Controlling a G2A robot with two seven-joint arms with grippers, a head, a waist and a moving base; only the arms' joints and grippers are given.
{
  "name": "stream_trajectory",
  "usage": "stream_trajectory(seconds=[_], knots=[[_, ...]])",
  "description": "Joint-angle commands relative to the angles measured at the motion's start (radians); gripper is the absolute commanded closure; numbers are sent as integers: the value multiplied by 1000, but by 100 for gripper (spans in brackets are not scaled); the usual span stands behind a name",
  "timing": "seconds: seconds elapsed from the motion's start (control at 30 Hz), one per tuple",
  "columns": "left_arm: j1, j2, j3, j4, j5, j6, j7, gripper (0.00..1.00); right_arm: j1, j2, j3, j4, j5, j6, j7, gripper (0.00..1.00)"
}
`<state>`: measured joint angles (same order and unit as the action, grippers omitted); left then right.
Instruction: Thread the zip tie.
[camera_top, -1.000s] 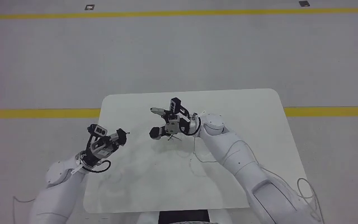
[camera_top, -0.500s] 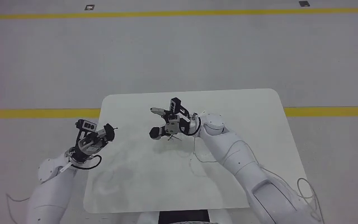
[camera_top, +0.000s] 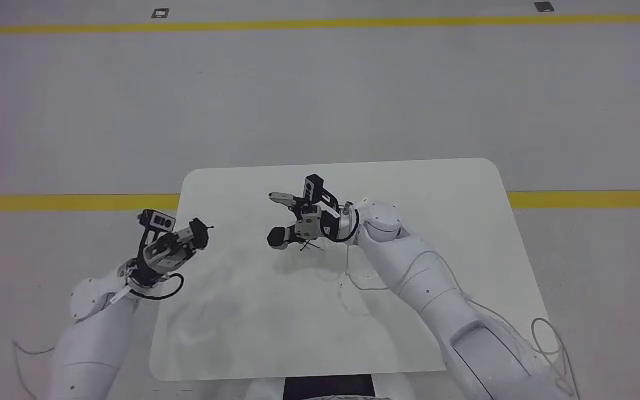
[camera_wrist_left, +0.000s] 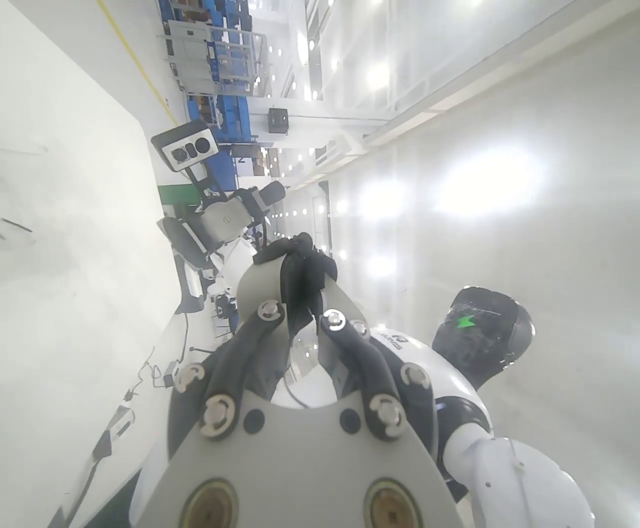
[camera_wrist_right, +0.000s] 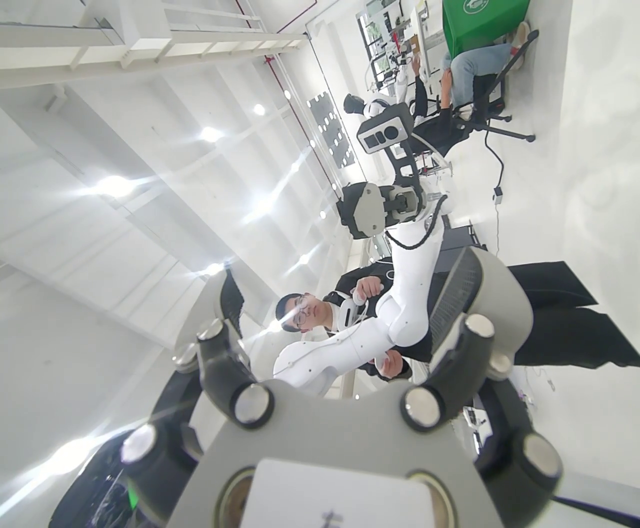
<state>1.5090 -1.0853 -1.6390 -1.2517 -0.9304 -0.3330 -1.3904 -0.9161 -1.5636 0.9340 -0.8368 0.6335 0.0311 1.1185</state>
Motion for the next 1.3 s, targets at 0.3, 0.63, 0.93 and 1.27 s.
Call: stream_trajectory(seconds=[0.3,0.63,0.93,1.27], knots=[[-101,-24,3,38,145,-7,0,100,0,0,0,0,0,0,0,0],[-101,-24,3,38,145,-7,0,100,0,0,0,0,0,0,0,0],[-101,-24,3,38,145,-7,0,100,0,0,0,0,0,0,0,0],[-101,-24,3,38,145,-7,0,100,-11,8,6,-28,-47,2,-77,0]])
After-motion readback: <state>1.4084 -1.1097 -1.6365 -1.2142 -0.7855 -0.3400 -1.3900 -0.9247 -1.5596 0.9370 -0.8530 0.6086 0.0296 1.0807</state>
